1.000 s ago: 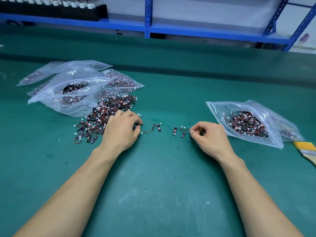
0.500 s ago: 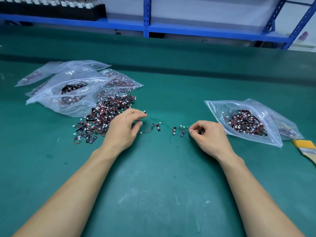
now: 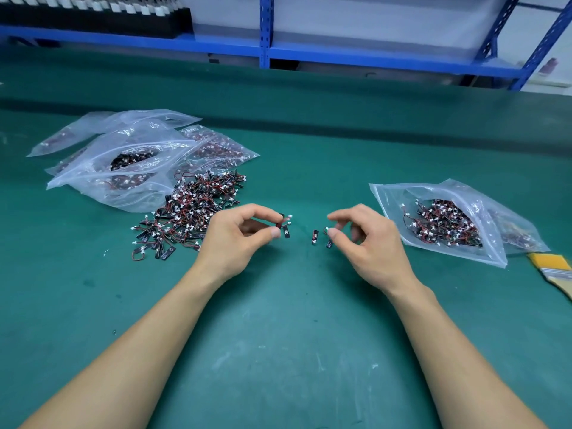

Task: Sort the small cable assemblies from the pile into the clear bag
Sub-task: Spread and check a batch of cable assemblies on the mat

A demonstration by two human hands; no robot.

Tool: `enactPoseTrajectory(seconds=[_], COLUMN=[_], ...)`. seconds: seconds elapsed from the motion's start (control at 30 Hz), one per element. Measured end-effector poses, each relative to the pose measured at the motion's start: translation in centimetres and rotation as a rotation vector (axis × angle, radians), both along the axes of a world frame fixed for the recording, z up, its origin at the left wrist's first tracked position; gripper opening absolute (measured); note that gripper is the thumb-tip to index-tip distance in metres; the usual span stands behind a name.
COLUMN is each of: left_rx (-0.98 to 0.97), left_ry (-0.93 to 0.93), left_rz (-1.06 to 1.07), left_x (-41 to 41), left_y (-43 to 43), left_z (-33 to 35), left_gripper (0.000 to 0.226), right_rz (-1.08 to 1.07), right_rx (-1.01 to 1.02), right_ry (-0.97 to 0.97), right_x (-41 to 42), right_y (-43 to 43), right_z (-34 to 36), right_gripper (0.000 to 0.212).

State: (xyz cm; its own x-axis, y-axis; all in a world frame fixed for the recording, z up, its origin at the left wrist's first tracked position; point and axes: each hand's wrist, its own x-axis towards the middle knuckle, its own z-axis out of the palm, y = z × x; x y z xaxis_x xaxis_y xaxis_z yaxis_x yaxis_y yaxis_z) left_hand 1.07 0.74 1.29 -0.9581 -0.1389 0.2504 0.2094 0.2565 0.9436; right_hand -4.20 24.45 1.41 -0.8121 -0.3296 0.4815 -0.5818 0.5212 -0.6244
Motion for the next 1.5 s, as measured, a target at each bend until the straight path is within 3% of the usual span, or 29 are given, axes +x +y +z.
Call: enactPoseTrajectory(seconds=[0.13, 0.37, 0.7, 0.97, 1.13, 1.33, 1.5], left_rx=[0.082, 0.124, 0.053, 0.035, 0.016, 0.031, -0.005], left_ry=[-0.036, -0.043, -0.078, -0.064, -0.051, -0.030, 0.024], left_rz=[-0.167, -0.212, -0.139, -0.106, -0.114, -0.070, 0.109], left_x=[0.4, 0.5, 0.5, 0.5, 0.5, 0.3, -0.2], left_y=[1.4, 1.6, 1.4, 1.1, 1.0, 0.1, -1.0], left_z=[-0.3, -0.4, -0.3, -0.1, -0.3, -0.1, -0.1], left_gripper=[0.029, 0.025, 0.026, 0.024, 0.023, 0.026, 0.025], right_rz=[0.177, 0.209, 0.199, 0.183, 0.212, 0.160, 0.081], right_rx=[-0.020, -0.172, -0.191, -0.141, -0.113, -0.151, -0.273], right_ry=[0.013, -0.099, -0.219, -0.165, -0.098, -0.169, -0.196], right_x=[1.4, 1.8, 2.2, 1.9, 1.8, 1.4, 1.3], right_y=[-2.0, -2.8, -2.7, -2.1, -1.8, -1.3, -1.1], right_z=[-0.3, -0.7, -0.4, -0.1, 0.3, 0.6, 0.9], right_gripper=[0.035, 0.018, 0.002, 0.025, 0.021, 0.013, 0.015])
